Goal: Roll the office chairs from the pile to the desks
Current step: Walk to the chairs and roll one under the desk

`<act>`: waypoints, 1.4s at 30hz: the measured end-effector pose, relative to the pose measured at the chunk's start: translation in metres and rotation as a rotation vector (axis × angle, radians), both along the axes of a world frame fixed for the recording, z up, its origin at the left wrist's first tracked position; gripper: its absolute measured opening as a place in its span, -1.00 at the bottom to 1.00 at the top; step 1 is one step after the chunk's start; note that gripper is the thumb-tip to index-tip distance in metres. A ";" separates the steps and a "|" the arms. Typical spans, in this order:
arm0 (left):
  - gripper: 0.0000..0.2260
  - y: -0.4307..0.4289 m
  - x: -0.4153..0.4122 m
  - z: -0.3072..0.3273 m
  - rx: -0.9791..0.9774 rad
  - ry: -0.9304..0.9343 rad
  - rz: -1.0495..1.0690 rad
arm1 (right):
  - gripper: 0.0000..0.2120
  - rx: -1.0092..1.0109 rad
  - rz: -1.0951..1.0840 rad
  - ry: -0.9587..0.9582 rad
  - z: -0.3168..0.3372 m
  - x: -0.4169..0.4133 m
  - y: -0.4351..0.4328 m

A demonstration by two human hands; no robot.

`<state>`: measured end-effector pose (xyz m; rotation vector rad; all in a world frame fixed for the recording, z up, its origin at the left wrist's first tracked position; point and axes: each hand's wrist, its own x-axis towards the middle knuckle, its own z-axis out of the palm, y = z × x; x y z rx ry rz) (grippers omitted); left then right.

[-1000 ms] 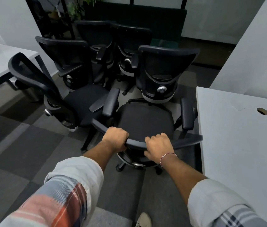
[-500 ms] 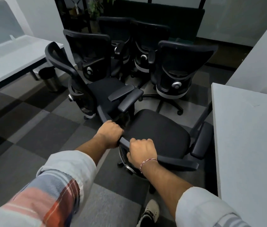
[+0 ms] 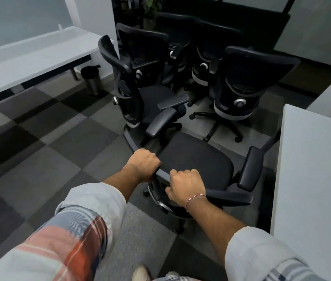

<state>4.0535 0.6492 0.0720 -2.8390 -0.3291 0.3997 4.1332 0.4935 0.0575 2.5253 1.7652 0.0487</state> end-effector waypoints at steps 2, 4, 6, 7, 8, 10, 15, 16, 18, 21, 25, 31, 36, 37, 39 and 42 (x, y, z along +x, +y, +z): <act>-0.90 -0.013 -0.011 0.001 0.000 -0.006 0.032 | -0.76 -0.004 0.057 -0.008 -0.001 -0.001 -0.010; -0.91 -0.028 -0.022 0.002 -0.012 -0.012 0.078 | -0.75 -0.018 0.120 -0.021 -0.002 -0.002 -0.019; -0.87 -0.040 -0.032 0.004 -0.007 -0.004 0.117 | -0.74 -0.006 0.185 -0.047 -0.002 -0.003 -0.025; -0.87 -0.047 -0.038 0.005 -0.006 0.000 0.134 | -0.73 -0.005 0.219 -0.050 -0.001 -0.003 -0.028; -0.86 -0.051 -0.043 0.006 -0.006 -0.004 0.149 | -0.72 -0.002 0.254 -0.049 -0.001 -0.003 -0.029; -0.86 -0.063 -0.054 0.007 -0.003 -0.003 0.192 | -0.71 0.005 0.336 -0.052 -0.001 -0.003 -0.032; -0.83 -0.085 -0.085 0.012 0.002 0.023 0.292 | -0.69 -0.068 0.505 -0.105 -0.005 -0.011 -0.029; -0.82 -0.088 -0.092 0.013 0.006 0.030 0.312 | -0.68 -0.068 0.536 -0.122 -0.006 -0.014 -0.025; -0.83 -0.091 -0.105 0.015 0.011 0.042 0.354 | -0.67 -0.054 0.604 -0.137 -0.008 -0.020 -0.018; -0.83 -0.096 -0.130 0.016 0.004 0.073 0.439 | -0.68 -0.026 0.721 -0.135 -0.006 -0.038 -0.007; -0.81 -0.103 -0.172 0.016 0.012 0.068 0.563 | -0.67 -0.009 0.868 -0.149 -0.006 -0.071 0.008; -0.75 -0.119 -0.236 0.011 -0.003 -0.006 0.766 | -0.63 0.008 1.096 -0.092 -0.010 -0.112 0.033; -0.70 -0.136 -0.289 0.007 -0.030 -0.059 0.932 | -0.52 -0.044 1.158 -0.039 -0.008 -0.136 0.053; -0.69 -0.141 -0.302 0.003 -0.034 -0.087 0.975 | -0.52 -0.053 1.191 -0.037 -0.008 -0.147 0.058; -0.68 -0.150 -0.320 -0.005 -0.052 -0.153 1.031 | -0.52 -0.074 1.247 -0.035 -0.008 -0.165 0.062; -0.65 -0.163 -0.348 -0.016 -0.072 -0.234 1.114 | -0.53 -0.082 1.337 -0.044 -0.007 -0.194 0.073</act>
